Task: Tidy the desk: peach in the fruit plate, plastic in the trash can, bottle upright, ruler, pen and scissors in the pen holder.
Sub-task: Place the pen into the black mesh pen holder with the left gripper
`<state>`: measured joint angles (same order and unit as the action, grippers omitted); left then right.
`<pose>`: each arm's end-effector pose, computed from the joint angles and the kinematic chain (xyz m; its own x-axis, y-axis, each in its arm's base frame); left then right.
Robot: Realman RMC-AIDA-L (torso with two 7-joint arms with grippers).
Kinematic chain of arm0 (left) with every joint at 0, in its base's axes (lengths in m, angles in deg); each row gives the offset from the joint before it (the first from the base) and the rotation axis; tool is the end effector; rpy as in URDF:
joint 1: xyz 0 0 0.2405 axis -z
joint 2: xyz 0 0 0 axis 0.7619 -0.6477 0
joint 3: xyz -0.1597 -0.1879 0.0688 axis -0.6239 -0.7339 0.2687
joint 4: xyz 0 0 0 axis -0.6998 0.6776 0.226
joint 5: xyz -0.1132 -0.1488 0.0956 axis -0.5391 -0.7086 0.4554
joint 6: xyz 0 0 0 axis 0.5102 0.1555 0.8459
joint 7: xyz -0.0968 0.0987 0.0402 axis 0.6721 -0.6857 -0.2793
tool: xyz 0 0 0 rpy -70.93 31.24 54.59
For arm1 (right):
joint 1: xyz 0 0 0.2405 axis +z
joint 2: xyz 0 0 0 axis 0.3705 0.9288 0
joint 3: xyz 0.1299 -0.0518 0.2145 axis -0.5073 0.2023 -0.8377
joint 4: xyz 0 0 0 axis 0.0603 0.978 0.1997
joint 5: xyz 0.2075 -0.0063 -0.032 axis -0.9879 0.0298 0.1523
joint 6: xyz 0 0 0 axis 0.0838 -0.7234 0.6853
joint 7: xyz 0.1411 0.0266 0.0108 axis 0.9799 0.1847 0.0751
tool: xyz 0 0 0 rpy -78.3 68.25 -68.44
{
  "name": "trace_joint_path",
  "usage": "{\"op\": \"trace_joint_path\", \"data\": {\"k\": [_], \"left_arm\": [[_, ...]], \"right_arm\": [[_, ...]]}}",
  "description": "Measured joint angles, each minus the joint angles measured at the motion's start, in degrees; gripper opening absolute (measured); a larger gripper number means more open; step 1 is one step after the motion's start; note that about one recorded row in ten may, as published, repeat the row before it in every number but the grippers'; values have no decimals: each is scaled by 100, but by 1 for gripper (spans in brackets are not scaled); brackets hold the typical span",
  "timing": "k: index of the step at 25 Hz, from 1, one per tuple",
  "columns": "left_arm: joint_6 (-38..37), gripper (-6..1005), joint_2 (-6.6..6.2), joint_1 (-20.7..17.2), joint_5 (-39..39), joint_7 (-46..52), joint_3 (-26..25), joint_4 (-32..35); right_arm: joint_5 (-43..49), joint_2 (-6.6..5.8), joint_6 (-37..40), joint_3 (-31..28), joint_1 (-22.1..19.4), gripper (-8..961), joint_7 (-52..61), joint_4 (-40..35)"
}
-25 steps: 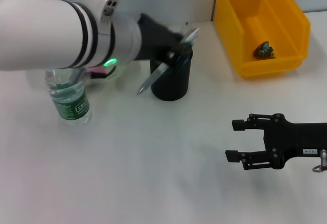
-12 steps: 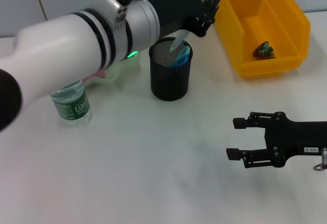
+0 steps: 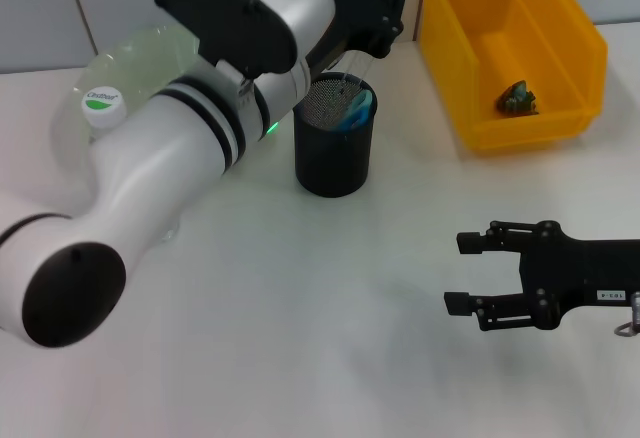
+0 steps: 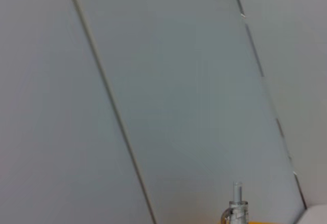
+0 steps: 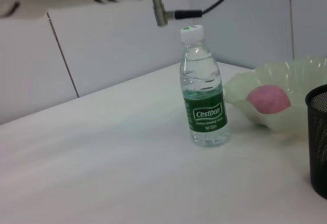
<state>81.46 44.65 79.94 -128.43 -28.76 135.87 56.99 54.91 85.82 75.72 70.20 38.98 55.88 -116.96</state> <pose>-0.0619 0.3721 -0.0845 0.8688 -0.1818 0.4607 0.2559 -0.6317 -0.7318 0.2921 0.2775 0.0152 0.8395 -0.3157 -0.4423 -0.4205 -0.8930 -0.1607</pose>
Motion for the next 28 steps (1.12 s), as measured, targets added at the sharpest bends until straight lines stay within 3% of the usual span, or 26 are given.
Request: {"op": "trace_joint_path", "data": {"k": [8,13,14,17,20,28], "left_arm": [[-992,176,3,132,294,1189,317,-796],[-1075,176,4,136,391,1332,351,-872],[-1396,177,3,162,853,2069,425,-1228],[-1569,177,3,172,1114,2472,432,-1427],[-2309,177,3,208,1863,3762,440,-2103],[-2804,177,8,270,2218,4261,455,-2624]], "right_arm": [[16,0,-2,-25,-7,816,0,13],[19,0,-3,-25,-21,816,0,14],[19,0,-3,-24,-30,816,0,12],[19,0,-4,-24,-44,816,0,4],[19,0,-3,-24,-42,816,0,1],[19,0,3,28,13,816,66,-6]]}}
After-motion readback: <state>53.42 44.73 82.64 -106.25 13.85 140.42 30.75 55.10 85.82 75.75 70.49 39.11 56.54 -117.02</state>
